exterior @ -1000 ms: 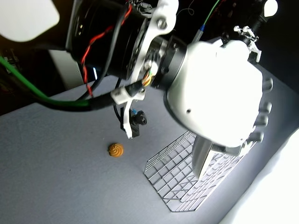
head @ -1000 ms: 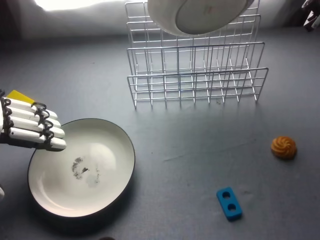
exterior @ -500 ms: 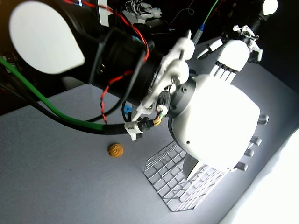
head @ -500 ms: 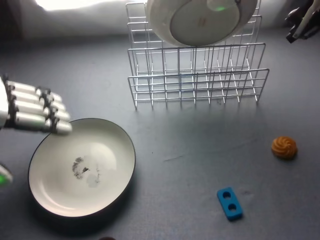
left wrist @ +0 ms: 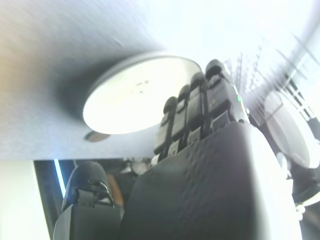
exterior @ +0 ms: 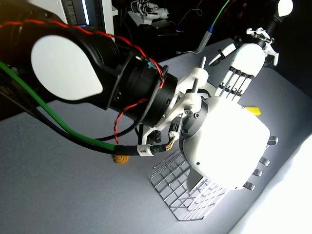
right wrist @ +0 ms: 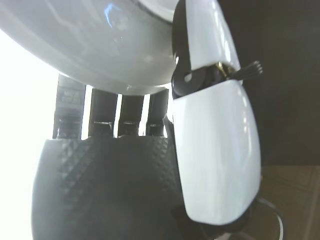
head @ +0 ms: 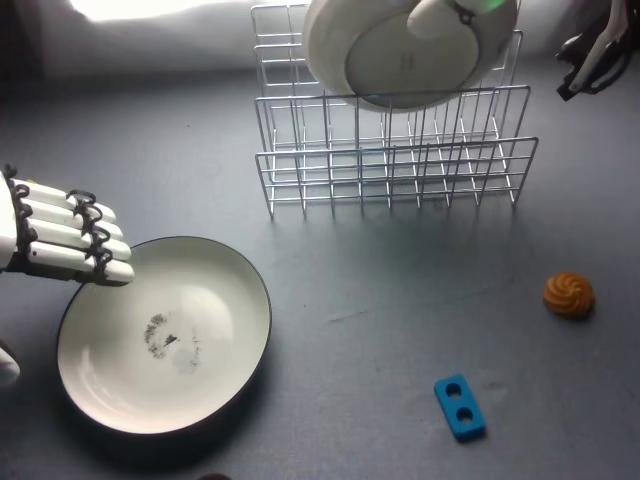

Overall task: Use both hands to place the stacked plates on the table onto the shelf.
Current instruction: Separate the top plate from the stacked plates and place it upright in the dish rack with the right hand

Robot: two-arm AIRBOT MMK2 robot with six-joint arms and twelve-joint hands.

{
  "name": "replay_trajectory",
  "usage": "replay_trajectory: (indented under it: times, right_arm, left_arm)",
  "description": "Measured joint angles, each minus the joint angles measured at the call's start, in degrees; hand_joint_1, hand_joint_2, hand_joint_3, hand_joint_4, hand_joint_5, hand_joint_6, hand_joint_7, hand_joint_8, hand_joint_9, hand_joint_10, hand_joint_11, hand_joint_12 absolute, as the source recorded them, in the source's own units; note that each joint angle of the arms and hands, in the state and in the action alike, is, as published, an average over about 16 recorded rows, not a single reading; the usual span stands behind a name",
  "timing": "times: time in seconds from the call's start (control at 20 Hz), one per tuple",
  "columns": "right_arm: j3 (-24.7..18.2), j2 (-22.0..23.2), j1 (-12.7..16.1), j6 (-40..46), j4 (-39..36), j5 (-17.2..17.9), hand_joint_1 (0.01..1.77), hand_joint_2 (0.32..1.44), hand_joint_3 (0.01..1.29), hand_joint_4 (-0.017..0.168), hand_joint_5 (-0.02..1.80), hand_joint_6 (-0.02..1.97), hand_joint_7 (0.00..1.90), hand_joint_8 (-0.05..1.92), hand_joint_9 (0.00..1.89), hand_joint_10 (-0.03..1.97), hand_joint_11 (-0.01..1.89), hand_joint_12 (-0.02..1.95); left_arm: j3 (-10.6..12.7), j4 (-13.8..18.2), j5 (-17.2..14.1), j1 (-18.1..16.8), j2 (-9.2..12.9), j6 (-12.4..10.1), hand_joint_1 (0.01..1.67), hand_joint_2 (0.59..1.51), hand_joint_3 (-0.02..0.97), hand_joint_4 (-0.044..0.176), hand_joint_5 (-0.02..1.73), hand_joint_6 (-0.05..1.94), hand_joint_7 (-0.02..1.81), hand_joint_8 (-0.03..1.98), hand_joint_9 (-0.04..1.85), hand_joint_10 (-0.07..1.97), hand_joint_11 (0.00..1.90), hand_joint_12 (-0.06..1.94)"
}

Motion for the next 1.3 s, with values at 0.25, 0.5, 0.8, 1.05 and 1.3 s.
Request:
replay_trajectory:
  times: [0.25,0.5,0.8,1.05,1.3]
  right_arm:
    - [1.8,-1.0,-2.1,0.1,0.4,1.8,1.32,0.98,0.01,-0.006,0.94,0.90,1.07,0.83,1.11,0.73,0.85,1.26]
    - [3.1,-1.7,-3.9,0.1,0.5,3.3,1.31,1.00,0.01,-0.007,0.91,0.96,1.05,0.88,1.08,0.72,0.82,1.25]
    - [3.7,-2.1,-5.5,0.2,0.5,5.4,1.25,1.03,0.01,-0.008,0.85,0.84,0.99,0.64,1.01,0.57,0.74,1.21]
    - [3.9,-2.2,-6.2,0.3,0.5,6.7,1.15,1.07,0.01,-0.005,0.78,0.57,0.92,0.38,0.96,0.23,0.61,1.19]
    - [3.8,-1.8,-5.9,0.2,0.6,7.7,1.02,1.11,0.01,-0.003,0.69,0.24,0.82,0.08,0.86,0.08,0.45,1.20]
  left_arm:
    - [0.5,-0.2,0.3,1.4,-0.6,0.4,0.01,1.146,0.019,0.000,0.02,0.02,0.02,-0.01,0.02,0.01,0.02,0.01]
    - [0.8,-0.5,0.3,2.3,-1.0,0.7,0.01,1.146,0.019,-0.001,0.02,0.02,0.02,-0.01,0.02,0.01,0.02,0.01]
    - [0.9,-0.7,0.3,3.1,-1.2,0.9,0.01,1.141,0.018,-0.001,0.02,0.02,0.02,-0.01,0.02,0.00,0.02,0.01]
    - [0.9,-1.1,0.3,3.9,-1.2,1.1,0.01,1.136,0.018,-0.001,0.02,0.01,0.02,-0.01,0.01,-0.01,0.02,0.01]
    - [1.0,-1.7,0.3,4.9,-1.2,1.5,0.01,1.132,0.018,-0.001,0.02,0.01,0.02,-0.01,-0.01,-0.02,0.02,0.01]
